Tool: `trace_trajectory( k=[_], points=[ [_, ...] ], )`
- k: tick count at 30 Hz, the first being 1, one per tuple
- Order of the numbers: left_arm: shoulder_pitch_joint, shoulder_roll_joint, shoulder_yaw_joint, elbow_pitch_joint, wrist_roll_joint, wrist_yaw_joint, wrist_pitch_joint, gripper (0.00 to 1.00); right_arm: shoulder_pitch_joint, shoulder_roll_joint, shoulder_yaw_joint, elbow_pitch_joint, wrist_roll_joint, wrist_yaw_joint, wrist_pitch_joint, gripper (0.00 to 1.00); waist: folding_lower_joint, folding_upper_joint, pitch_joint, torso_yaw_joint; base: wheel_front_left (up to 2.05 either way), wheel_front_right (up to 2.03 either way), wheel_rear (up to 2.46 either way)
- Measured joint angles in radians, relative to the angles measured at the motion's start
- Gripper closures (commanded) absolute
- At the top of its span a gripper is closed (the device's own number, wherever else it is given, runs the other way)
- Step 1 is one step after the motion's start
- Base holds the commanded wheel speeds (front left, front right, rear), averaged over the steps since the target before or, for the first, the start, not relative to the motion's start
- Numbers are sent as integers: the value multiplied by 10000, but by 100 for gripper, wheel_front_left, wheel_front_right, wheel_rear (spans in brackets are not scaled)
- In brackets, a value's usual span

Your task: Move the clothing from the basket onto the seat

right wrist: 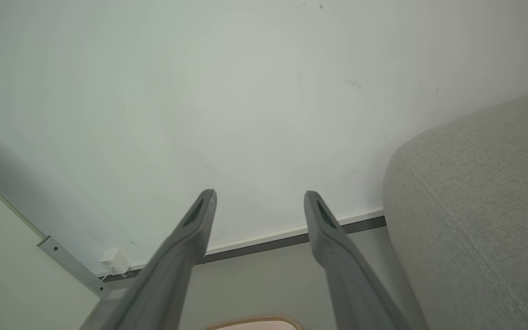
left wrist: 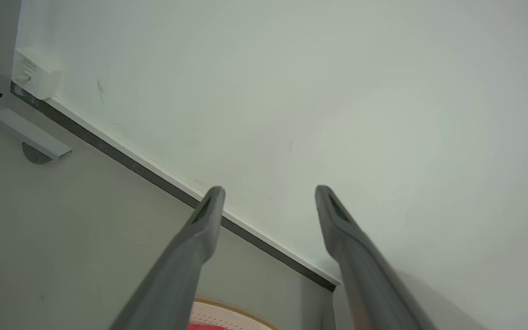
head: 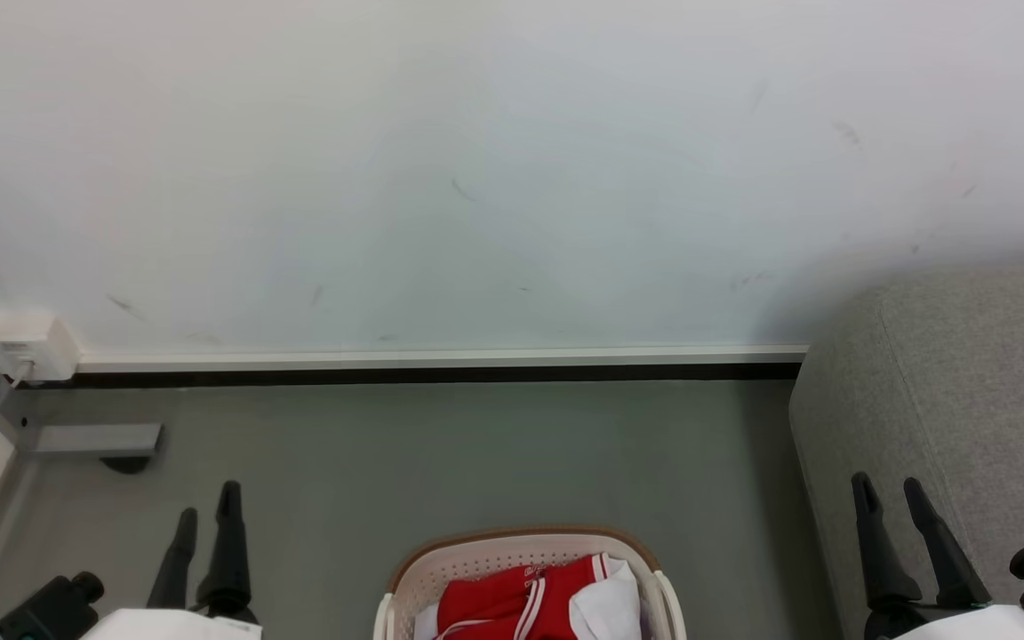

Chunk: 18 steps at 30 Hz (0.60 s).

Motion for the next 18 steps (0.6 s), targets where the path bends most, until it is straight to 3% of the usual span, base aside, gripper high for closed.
trace_trajectory(
  k=[18],
  points=[
    [57,435,-424,75,2391,-88,-445,0,-122,301,-322,428,-2414,0,-115,0,0,0,-19,-32,0,0,0]
  ],
)
